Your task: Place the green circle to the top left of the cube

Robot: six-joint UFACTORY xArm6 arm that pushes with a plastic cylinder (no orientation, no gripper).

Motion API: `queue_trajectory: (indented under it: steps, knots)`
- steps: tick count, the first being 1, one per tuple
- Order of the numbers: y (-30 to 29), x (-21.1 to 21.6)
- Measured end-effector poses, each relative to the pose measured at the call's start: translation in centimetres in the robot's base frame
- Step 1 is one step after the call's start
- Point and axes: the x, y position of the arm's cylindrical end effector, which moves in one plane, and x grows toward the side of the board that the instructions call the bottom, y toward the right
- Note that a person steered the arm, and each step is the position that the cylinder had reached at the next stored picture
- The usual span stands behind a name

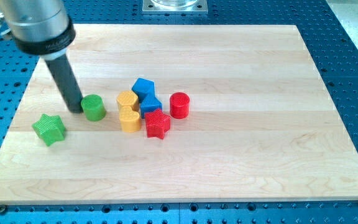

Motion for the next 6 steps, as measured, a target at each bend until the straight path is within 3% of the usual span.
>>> queue_trajectory:
  steps: [1,2,3,5,6]
  knots:
    - [-2.2,1.2]
    - [1.3,5.2]
    - [4.8,5.8]
    - [3.8,-3.0]
    - [-3.5,-3.6]
